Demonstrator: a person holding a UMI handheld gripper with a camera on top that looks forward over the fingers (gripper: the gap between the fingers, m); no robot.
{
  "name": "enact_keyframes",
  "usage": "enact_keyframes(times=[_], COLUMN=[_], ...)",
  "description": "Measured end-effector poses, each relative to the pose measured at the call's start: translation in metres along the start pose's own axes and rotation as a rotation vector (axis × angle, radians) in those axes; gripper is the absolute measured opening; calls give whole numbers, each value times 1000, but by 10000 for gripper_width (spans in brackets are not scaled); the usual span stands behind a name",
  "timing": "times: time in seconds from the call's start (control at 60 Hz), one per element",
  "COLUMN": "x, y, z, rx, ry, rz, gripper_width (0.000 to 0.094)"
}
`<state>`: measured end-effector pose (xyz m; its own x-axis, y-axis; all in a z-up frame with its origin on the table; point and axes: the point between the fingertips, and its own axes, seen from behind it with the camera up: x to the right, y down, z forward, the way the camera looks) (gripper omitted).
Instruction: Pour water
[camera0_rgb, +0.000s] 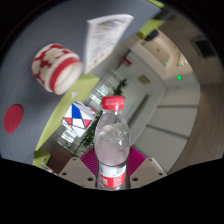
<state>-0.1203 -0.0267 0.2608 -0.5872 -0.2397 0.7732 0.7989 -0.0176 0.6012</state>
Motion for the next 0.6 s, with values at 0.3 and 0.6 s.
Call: enact_keyframes(times=[0.3, 0.6], x=[-46, 53], y=[-45, 13], z=[20, 4], rx=[45, -48], ry=[-44, 58], rz=[-127, 497], gripper_width=[328, 329])
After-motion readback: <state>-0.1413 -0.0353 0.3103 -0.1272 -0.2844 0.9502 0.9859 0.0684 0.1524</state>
